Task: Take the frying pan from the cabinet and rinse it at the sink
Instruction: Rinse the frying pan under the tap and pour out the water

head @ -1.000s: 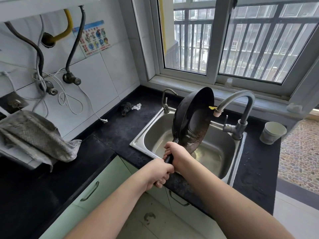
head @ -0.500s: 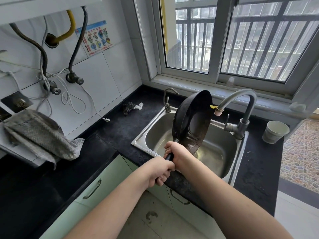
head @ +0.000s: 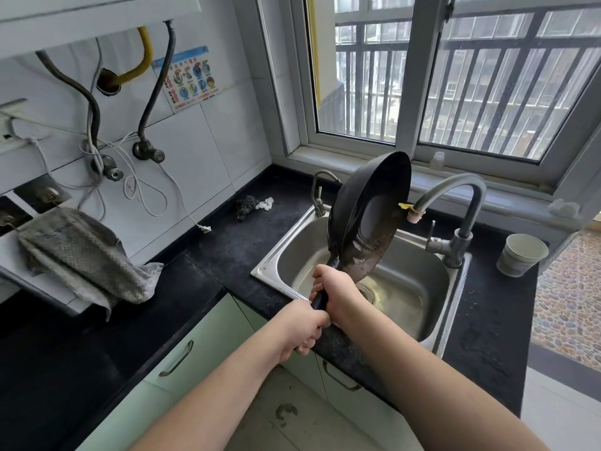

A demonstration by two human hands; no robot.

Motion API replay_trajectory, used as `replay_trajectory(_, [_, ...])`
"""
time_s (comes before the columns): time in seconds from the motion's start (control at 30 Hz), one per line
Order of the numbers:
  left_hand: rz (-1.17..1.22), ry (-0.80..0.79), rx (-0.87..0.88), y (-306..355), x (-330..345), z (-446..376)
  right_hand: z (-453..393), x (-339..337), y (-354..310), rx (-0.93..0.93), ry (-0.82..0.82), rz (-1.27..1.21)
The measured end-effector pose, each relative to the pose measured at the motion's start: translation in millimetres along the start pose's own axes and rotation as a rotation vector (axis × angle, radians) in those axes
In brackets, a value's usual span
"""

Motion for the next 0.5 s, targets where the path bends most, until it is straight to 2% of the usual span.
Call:
replay_trajectory(0.27, [0.005,0.100,0.099,-6,7,2,16,0,-10,-0.171,-0.025,0.137])
replay_trajectory(0.5, [-0.267,0.298,0.289,3,2,8,33,9,-18,-0.227,-0.186,0.156])
Point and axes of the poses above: each hand's wrist, its own z-axis away from the middle knuckle, its own x-axis out of the palm, y = z × x, the point moved 4 cm from there along -z, towards the middle knuckle, and after that the axes turned 9 degrees about x, right-handed, at the moved point
